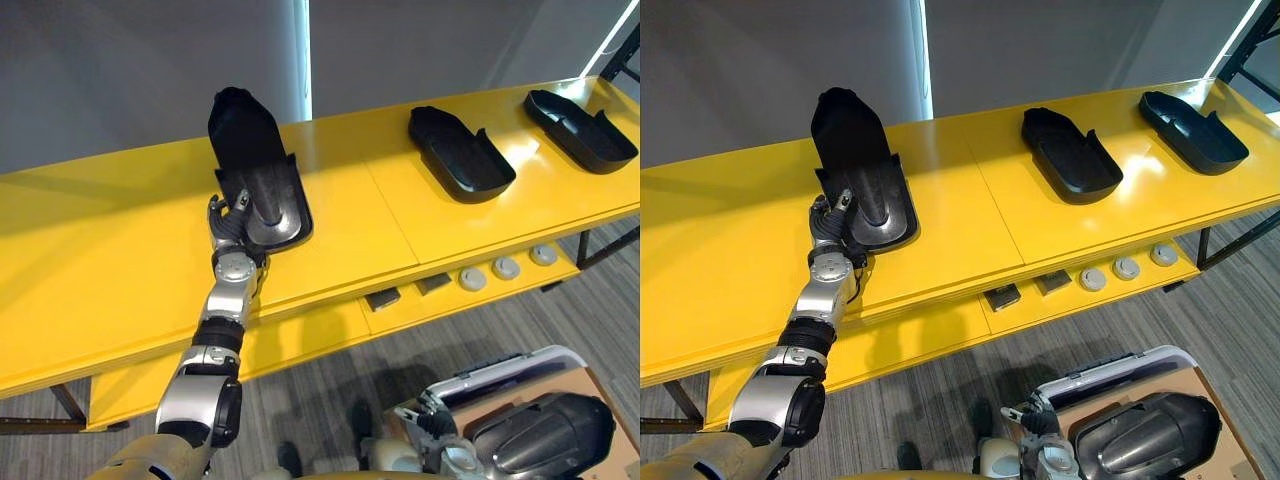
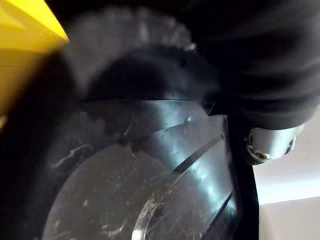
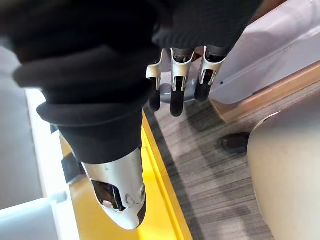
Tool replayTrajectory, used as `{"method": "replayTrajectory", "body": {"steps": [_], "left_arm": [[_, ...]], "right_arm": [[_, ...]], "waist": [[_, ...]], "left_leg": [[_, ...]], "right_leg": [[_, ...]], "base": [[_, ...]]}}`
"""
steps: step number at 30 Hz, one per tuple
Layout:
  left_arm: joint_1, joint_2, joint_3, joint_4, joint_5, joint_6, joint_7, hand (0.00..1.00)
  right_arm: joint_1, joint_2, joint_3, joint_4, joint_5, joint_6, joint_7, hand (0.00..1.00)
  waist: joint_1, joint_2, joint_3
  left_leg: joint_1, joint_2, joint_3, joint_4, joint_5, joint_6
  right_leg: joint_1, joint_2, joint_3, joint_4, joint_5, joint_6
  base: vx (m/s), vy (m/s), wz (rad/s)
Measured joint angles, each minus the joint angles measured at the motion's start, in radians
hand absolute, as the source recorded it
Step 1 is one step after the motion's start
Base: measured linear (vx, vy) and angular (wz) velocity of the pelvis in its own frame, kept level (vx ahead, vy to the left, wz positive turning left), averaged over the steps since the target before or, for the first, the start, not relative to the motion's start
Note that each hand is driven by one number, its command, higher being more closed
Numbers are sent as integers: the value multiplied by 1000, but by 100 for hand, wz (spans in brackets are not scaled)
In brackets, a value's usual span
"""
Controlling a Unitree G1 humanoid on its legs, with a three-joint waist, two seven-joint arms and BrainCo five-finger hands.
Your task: Walk over and take plastic housings, then place them on the shelf
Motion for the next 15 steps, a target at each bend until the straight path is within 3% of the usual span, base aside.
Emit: {"method": "replayTrajectory", "body": {"steps": [7, 15], "left_arm": [[7, -18, 0, -14, 1, 8, 20, 0], [107, -25, -2, -172, 63, 29, 21, 0]], "right_arm": [[-1, -2, 0, 8, 1, 0, 0, 0], [0, -2, 0, 8, 0, 3, 2, 0]], "waist": [[0, 0, 0], [3, 0, 0]], "left_leg": [[2, -7, -3, -1, 0, 0], [2, -9, -23, -1, 4, 7]], "right_leg": [[3, -8, -2, 0, 0, 1], [13, -11, -24, 3, 0, 2]], "base": [[0, 0, 0], [-10, 2, 7]]}}
